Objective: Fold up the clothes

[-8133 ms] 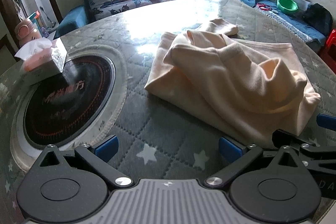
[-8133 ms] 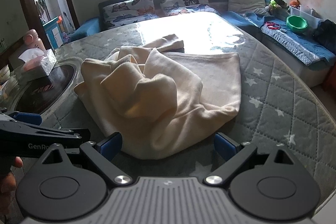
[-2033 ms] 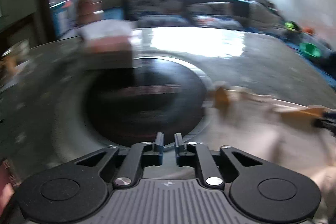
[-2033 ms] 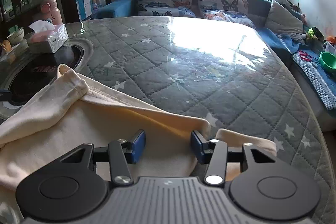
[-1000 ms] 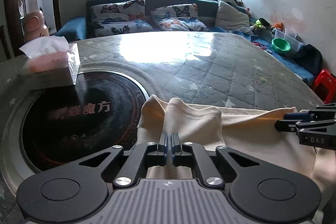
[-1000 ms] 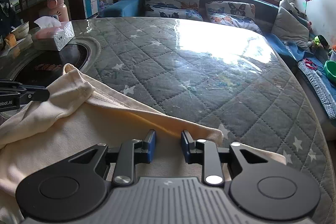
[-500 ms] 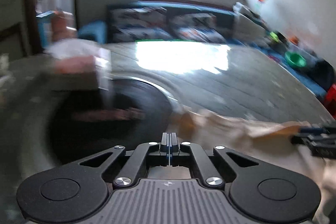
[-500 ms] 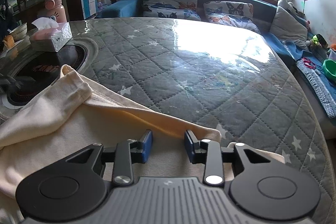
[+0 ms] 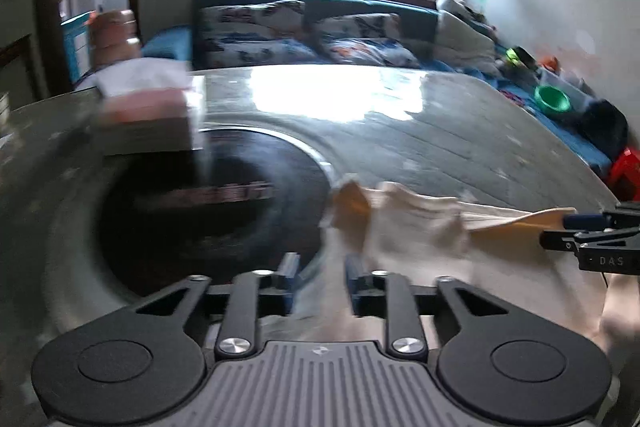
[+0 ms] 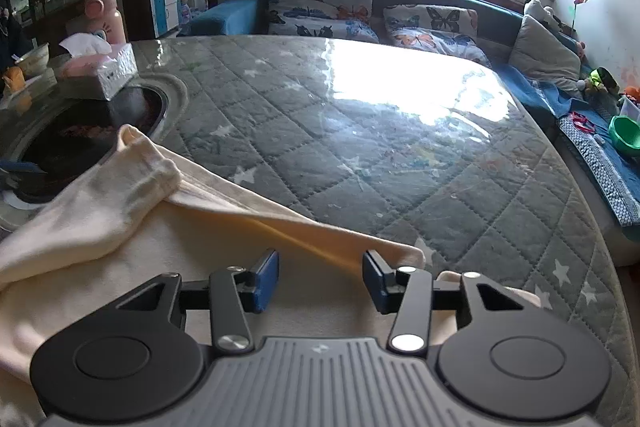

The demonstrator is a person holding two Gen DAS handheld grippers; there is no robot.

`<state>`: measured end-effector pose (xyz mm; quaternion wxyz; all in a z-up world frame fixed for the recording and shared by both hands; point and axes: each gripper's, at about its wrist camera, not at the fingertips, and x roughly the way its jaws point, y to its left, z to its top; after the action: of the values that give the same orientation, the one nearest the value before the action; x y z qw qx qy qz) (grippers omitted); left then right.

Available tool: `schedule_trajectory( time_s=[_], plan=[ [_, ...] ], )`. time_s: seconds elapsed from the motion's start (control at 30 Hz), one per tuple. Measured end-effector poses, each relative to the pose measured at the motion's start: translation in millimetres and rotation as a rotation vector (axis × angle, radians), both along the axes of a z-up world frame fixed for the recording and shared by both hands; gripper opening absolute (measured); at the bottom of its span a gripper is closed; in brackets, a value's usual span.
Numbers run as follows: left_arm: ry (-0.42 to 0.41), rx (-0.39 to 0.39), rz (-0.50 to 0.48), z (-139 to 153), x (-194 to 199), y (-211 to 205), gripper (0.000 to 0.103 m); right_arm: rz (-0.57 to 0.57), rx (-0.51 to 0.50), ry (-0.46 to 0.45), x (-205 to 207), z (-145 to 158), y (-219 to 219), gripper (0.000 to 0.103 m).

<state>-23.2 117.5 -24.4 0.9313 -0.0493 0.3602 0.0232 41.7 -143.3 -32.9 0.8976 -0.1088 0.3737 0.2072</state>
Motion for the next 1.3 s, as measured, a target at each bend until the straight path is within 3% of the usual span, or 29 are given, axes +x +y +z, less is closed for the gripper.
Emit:
schedule_trajectory(
  time_s=[0.27,0.33,0.4,0.5,0.77,0.9,0.97,1.1,1.2,1.3],
  plan=[
    [0.032,0.011,-0.079,-13,40,-28,0.046,0.046,0.010,-0.023,-10,11,7,0.051],
    [0.036,0.010,-0.092,-17,46,-31,0.039,0.043,0.011,-0.019,-10,10,6,0.051],
    [0.022,-0.002,-0.099,-18,48,-30,0.015,0.037,0.007,-0.016,-10,8,3,0.051],
    [0.014,-0.028,-0.083,-14,46,-26,0.005,0.028,-0.001,-0.019,-11,7,-1,0.051],
    [-0.143,-0.010,0.086,28,-2,29,0.005,0.004,-0.001,-0.022,-7,5,-9,0.051],
    [-0.183,0.094,0.261,42,-33,72,0.005,-0.014,-0.011,-0.015,-2,1,-11,0.051],
    [-0.174,0.143,0.347,44,-47,94,0.005,-0.017,-0.010,-0.012,-1,1,-12,0.051],
    [-0.100,0.166,0.429,34,-62,126,0.005,-0.018,-0.014,-0.007,-1,1,-14,0.051],
    [-0.041,0.170,0.432,22,-67,132,0.005,-0.025,-0.026,0.005,0,-2,-14,0.051],
    [-0.026,0.162,0.365,19,-66,121,0.008,-0.028,-0.019,0.028,1,-5,-16,0.051]
  ],
)
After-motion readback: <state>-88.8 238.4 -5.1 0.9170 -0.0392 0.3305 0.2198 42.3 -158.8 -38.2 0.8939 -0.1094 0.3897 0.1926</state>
